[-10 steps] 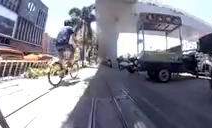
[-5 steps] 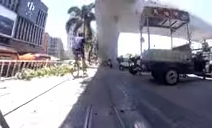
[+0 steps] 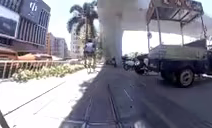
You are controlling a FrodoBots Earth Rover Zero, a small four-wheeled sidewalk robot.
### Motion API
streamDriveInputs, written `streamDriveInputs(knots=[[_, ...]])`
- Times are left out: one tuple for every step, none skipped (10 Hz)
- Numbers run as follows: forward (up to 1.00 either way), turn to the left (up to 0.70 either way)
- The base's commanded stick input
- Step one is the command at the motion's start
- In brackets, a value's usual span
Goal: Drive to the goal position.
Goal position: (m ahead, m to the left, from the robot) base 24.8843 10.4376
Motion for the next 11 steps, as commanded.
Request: streamDriveInputs(knots=[[0.70, 0.00], [0.70, 0.00], [0.70, 0.00], [0.70, 0.00], [0.70, 0.00], [0.70, 0.00], [0.70, 0.00], [0.70, 0.00], [0.70, 0.00], [0.70, 0.00], [0.70, 0.00]])
